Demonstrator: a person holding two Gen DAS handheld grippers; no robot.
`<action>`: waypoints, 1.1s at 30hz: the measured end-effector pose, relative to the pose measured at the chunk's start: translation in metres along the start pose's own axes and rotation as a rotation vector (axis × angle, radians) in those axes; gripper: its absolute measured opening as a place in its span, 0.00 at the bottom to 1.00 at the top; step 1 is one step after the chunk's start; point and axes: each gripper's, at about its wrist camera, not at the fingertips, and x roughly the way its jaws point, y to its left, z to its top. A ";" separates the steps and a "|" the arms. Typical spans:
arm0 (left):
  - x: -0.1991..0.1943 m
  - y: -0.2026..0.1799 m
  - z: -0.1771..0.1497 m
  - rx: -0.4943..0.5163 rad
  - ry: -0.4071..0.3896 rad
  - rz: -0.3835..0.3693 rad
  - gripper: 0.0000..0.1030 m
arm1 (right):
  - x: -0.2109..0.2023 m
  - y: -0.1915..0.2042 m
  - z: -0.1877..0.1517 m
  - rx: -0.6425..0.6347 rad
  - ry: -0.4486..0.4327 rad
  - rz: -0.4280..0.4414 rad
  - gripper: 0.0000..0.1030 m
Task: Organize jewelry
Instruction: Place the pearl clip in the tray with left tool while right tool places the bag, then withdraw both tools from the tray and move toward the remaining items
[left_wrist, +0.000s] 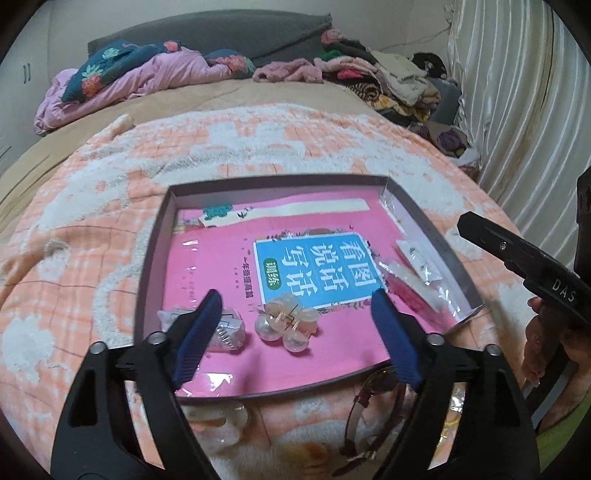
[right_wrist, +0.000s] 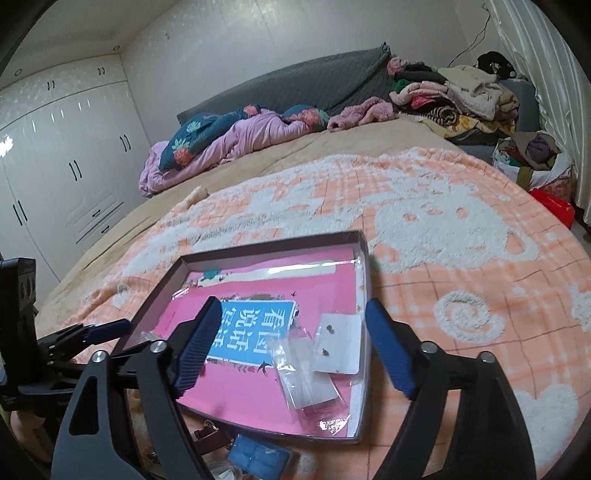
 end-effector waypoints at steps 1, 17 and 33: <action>-0.004 0.000 0.001 -0.003 -0.008 0.008 0.79 | -0.004 0.000 0.002 0.000 -0.008 0.000 0.79; -0.063 0.010 0.002 -0.060 -0.079 0.006 0.90 | -0.080 0.013 0.016 -0.042 -0.139 -0.006 0.87; -0.104 0.020 -0.005 -0.079 -0.123 -0.035 0.90 | -0.129 0.038 0.009 -0.086 -0.161 -0.013 0.93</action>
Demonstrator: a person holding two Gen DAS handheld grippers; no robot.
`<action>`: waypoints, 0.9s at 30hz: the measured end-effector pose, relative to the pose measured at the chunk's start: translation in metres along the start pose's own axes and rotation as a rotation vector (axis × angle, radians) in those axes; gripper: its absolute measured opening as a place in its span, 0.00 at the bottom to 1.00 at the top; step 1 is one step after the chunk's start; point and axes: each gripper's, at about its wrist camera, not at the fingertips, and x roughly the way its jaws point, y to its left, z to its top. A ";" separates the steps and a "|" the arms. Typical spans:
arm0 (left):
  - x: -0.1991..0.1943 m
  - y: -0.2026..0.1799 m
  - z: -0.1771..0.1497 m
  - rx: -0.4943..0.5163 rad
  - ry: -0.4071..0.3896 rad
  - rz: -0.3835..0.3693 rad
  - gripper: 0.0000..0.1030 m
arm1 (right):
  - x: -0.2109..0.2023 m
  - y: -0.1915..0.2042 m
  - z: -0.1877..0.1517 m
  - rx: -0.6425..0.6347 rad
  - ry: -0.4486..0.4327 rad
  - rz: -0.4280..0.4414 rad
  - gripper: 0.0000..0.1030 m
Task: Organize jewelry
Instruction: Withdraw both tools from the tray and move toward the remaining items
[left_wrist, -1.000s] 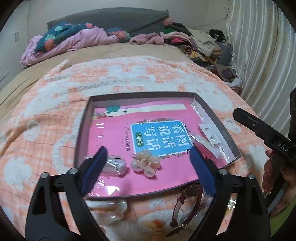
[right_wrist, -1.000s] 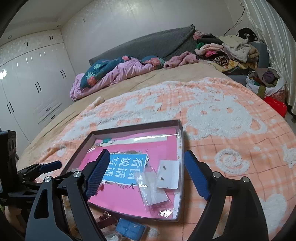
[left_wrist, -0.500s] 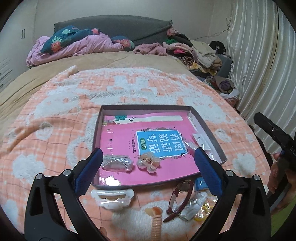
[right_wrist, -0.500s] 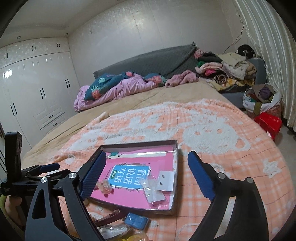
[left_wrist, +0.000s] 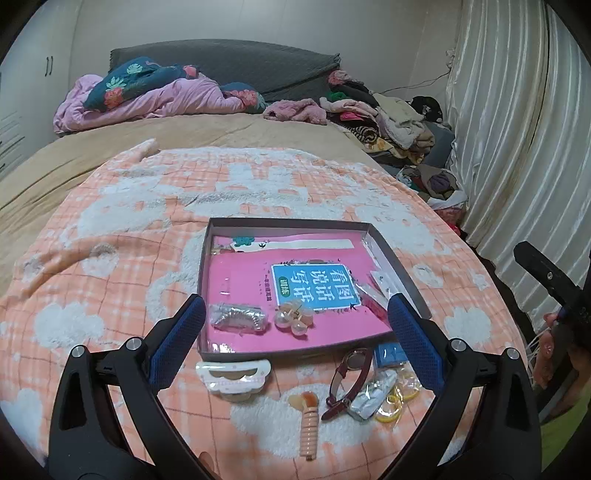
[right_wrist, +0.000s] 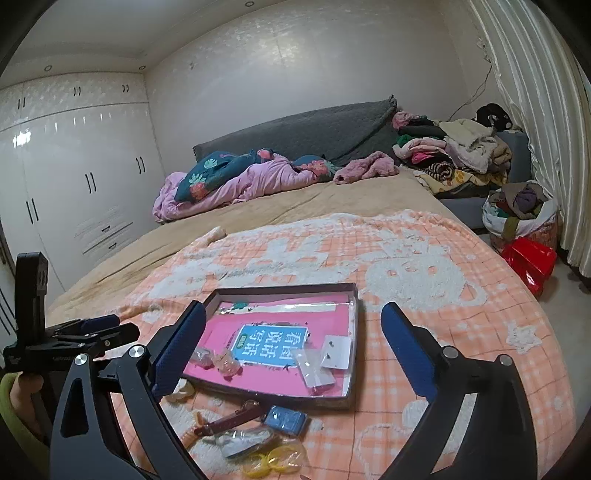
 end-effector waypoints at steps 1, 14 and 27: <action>-0.001 0.001 -0.001 -0.006 0.001 -0.004 0.90 | -0.003 0.003 -0.001 -0.009 0.002 -0.002 0.94; -0.019 0.002 -0.019 0.013 0.020 -0.027 0.90 | -0.017 0.019 -0.010 -0.052 0.034 -0.004 0.94; -0.035 -0.009 -0.042 0.085 0.041 -0.012 0.89 | -0.033 0.029 -0.028 -0.093 0.076 -0.014 0.94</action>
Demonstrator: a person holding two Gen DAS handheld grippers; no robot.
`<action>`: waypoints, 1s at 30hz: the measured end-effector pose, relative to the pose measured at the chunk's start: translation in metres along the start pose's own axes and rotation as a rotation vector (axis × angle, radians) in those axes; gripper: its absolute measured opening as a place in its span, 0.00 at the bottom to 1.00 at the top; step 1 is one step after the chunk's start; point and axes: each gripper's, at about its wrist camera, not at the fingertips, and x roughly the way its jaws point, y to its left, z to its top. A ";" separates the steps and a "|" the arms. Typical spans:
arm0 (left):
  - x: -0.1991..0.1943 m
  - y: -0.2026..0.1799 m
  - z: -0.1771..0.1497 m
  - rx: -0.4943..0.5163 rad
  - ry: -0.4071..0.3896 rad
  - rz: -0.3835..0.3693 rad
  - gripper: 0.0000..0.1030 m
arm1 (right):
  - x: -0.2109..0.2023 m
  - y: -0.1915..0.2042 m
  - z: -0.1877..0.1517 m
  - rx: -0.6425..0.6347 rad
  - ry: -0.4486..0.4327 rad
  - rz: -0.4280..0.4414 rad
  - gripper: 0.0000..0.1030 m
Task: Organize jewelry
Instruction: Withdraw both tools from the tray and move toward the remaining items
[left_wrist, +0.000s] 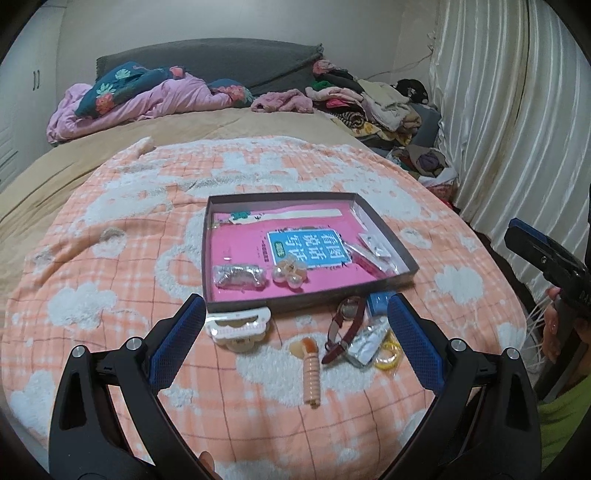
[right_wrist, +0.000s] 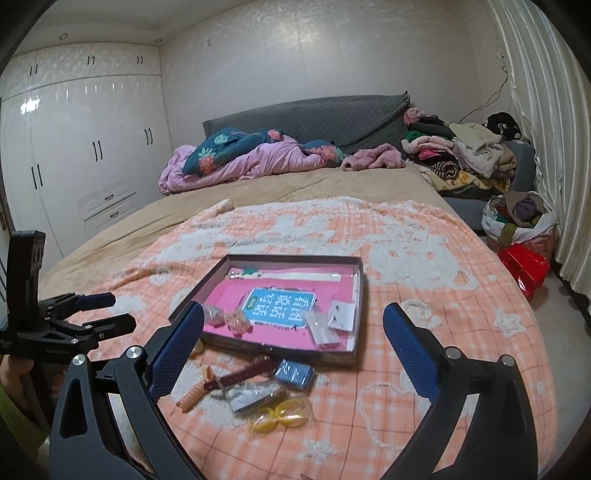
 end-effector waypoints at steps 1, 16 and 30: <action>0.000 -0.002 -0.002 0.006 0.005 -0.001 0.89 | -0.001 0.001 -0.002 -0.005 0.005 -0.001 0.94; 0.008 -0.013 -0.044 0.070 0.113 -0.016 0.73 | 0.011 0.002 -0.053 -0.020 0.152 -0.032 0.94; 0.034 -0.033 -0.065 0.142 0.197 -0.057 0.52 | 0.039 -0.003 -0.086 0.007 0.277 -0.004 0.89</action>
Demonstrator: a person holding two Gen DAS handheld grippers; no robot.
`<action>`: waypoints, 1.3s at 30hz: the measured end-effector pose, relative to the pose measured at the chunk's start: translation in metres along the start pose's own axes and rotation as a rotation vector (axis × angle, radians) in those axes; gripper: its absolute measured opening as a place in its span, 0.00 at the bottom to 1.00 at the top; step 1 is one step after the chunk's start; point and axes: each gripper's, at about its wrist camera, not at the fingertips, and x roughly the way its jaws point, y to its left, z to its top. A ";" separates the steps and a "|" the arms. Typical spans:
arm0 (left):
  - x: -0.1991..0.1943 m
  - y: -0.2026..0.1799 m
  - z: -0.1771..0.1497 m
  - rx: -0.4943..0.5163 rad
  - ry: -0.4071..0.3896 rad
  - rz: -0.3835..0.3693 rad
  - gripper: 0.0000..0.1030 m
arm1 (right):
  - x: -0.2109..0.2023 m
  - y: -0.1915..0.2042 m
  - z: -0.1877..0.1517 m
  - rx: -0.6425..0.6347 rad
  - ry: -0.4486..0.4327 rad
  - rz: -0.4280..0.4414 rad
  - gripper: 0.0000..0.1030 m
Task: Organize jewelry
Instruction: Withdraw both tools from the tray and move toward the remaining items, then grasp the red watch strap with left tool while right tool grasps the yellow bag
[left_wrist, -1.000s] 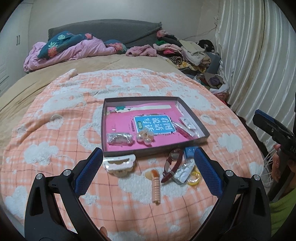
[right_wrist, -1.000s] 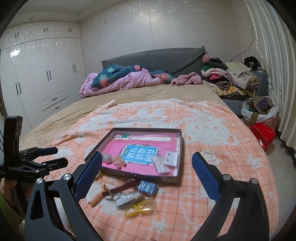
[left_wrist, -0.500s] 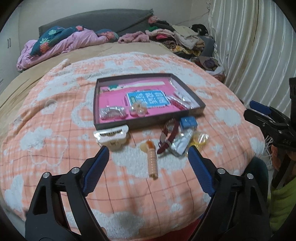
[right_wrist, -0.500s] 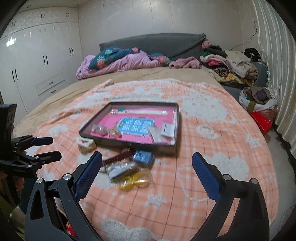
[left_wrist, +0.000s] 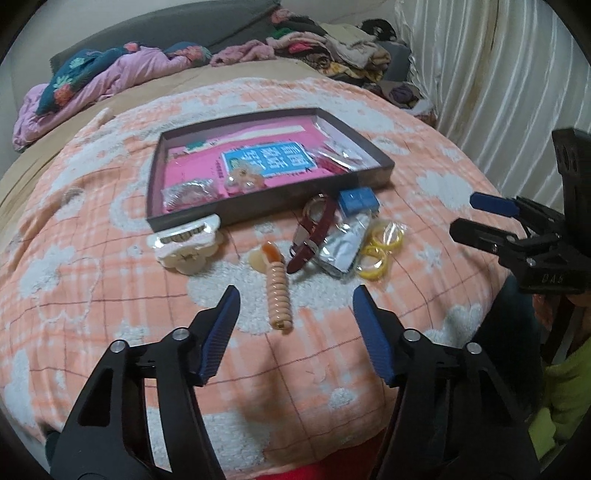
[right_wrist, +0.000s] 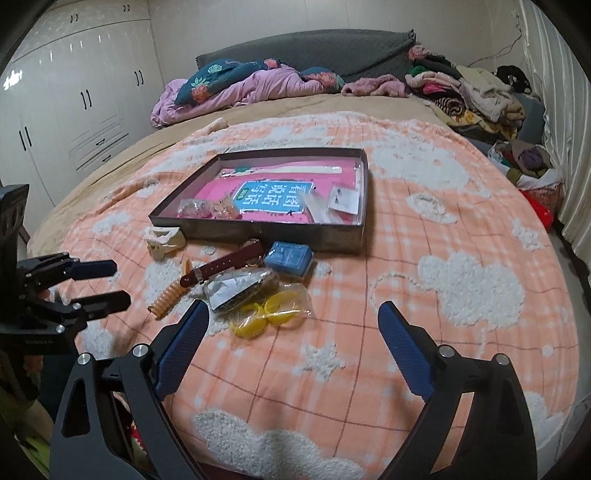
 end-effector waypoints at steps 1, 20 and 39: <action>0.003 -0.001 -0.001 0.005 0.005 -0.004 0.51 | 0.002 -0.001 -0.001 0.005 0.004 0.002 0.89; 0.043 -0.008 0.006 0.077 0.030 -0.012 0.35 | 0.044 -0.005 -0.019 0.097 0.124 0.076 0.65; 0.080 -0.003 0.024 0.121 0.055 0.000 0.17 | 0.059 -0.014 -0.021 0.128 0.144 0.094 0.59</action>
